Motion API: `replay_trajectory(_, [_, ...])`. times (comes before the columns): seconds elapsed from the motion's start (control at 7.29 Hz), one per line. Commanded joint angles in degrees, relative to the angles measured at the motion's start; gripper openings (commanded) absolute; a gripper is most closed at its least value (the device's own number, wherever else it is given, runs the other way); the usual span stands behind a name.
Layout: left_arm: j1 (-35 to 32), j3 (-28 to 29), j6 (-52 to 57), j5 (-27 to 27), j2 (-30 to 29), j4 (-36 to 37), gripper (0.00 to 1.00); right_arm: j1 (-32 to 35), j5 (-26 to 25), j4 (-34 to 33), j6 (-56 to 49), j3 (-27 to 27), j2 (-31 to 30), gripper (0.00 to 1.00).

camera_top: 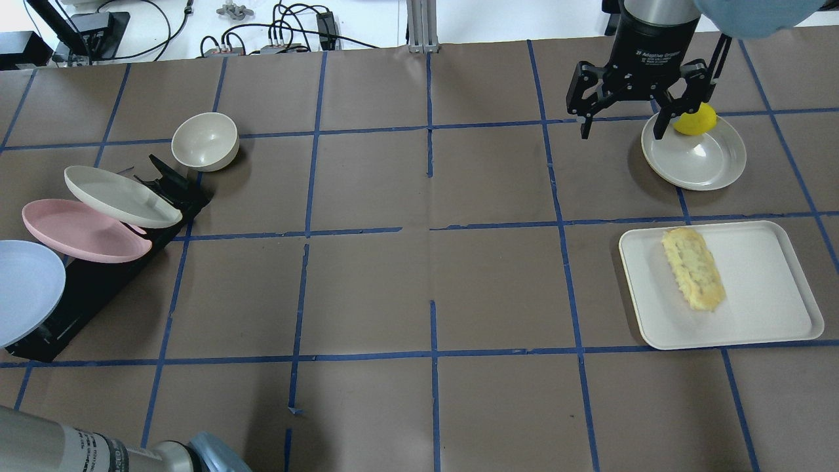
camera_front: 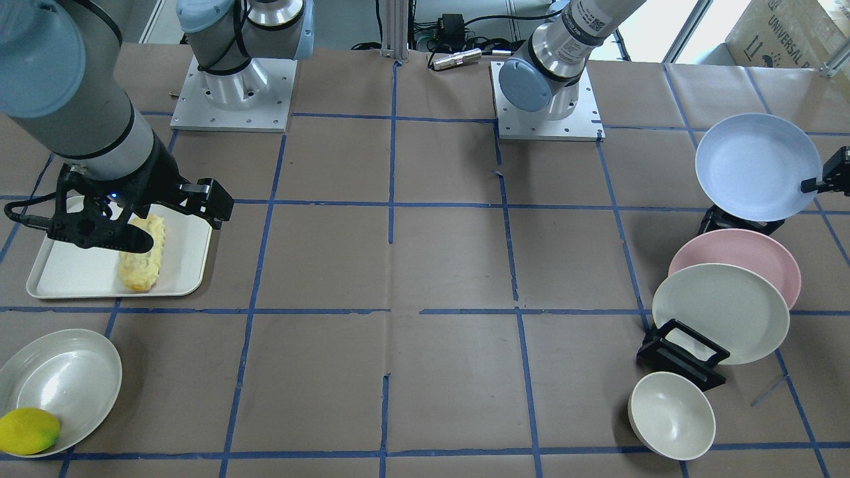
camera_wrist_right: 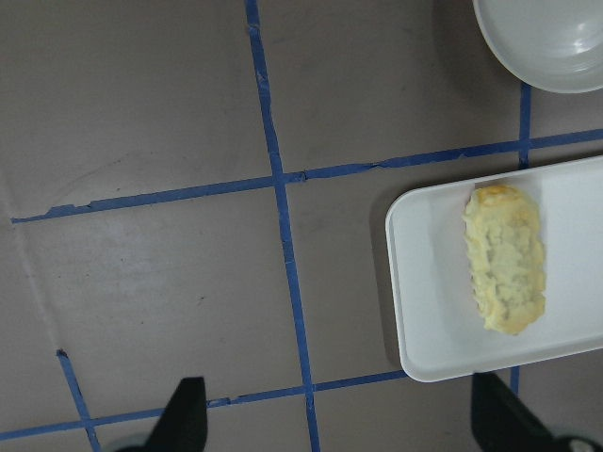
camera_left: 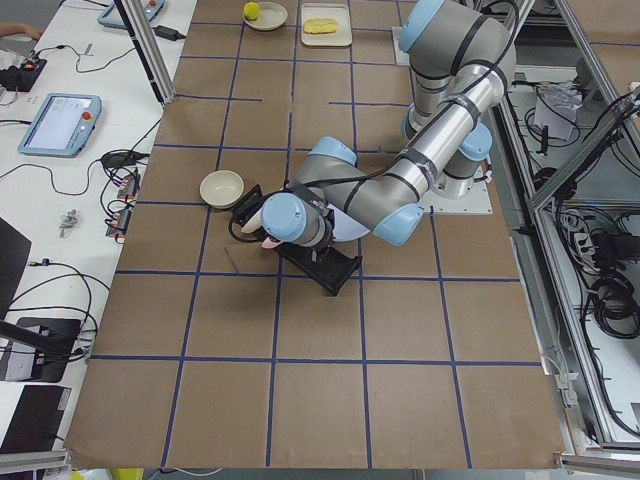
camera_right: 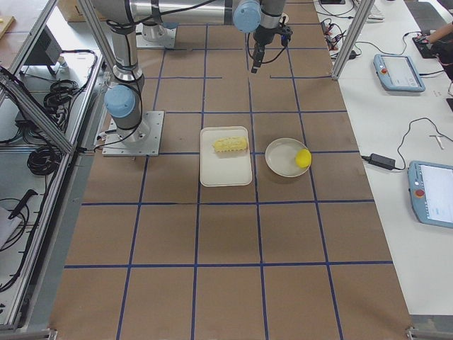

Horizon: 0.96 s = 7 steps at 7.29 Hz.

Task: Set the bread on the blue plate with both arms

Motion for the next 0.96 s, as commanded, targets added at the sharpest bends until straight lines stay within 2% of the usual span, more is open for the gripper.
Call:
replay_trajectory(0.0, [-5.22,-2.27,-2.38,-0.75,5.83,0.08,0.15,0.03,0.33,0.00,-0.01,0.06,0.09,1.00])
replay_trajectory(0.14, [-9.70,-2.11,-4.49,-2.14,7.51,0.34,0.15,0.03,0.33,0.00,-0.01,0.06,0.09,1.00])
replay_trajectory(0.27, [-14.44,-2.28,-6.60,-6.42,7.88,2.61,0.15,0.03,0.33,0.00,-0.01,0.06,0.09,1.00])
replay_trajectory(0.55, [-26.38,-3.68,-17.64,-7.34,8.14,3.33,0.15,0.03,0.33,0.00,-0.01,0.06,0.09,1.00])
replay_trajectory(0.82, [-38.07,-6.22,-28.53,-10.75,7.88,6.66,0.14,0.03,0.33,0.00,-0.01,0.15,0.18,1.00])
